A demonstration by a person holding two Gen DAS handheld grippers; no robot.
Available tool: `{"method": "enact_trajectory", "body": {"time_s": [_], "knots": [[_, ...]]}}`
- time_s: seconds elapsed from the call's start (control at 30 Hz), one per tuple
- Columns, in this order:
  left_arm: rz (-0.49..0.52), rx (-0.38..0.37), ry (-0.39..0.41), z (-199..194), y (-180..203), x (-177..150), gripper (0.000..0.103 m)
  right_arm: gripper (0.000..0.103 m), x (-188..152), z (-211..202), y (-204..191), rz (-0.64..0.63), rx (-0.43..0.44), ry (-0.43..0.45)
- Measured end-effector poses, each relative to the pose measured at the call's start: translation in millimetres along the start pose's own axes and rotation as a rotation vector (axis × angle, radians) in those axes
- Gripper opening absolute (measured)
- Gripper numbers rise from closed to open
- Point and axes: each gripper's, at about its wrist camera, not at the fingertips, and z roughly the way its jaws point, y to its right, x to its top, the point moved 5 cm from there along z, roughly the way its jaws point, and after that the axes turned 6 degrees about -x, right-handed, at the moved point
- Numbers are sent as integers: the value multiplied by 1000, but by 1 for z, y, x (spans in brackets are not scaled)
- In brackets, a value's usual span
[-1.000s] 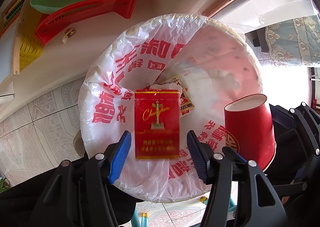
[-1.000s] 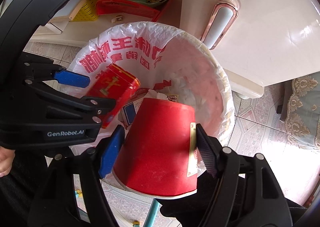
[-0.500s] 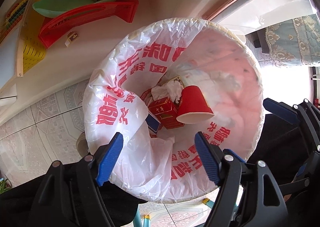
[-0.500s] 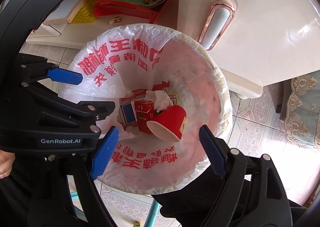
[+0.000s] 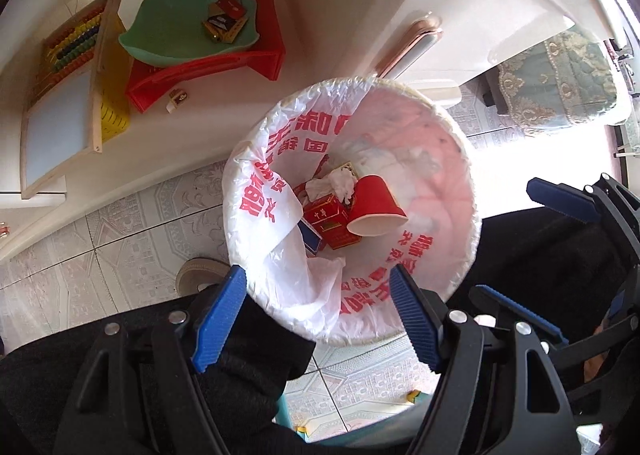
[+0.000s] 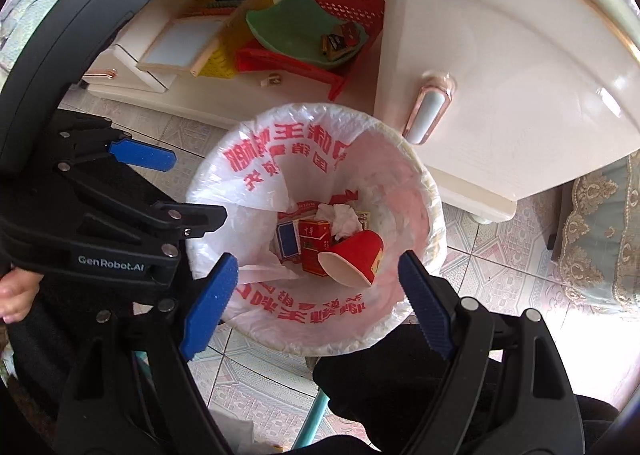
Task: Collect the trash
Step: 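Move both tools back over the table toward the black and blue boxes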
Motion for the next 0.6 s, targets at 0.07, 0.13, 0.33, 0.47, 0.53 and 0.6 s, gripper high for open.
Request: {"method": "enact_trajectory", "body": {"time_s": [0.07,0.13,0.33,0.47,0.53,0.6], "knots": [[28,38,21,-37,2,1,72,80,12,-40,1,-54,17,66],[74,110,58,-81,4,10,72,84,29,-85,3,-117,-11,151],[132,162,163,-221,16,62,87,97,88,-228,13,-320,-101,423],[160,196,191,-287,28,101,89,97,122,-282,17,-437,-27,446],[176,186,192,-309,36,118,89,97,137,-301,21,-485,-8,452],[204,204,198,-327,42,133,89,97,154,-317,27,-528,-22,475]]}}
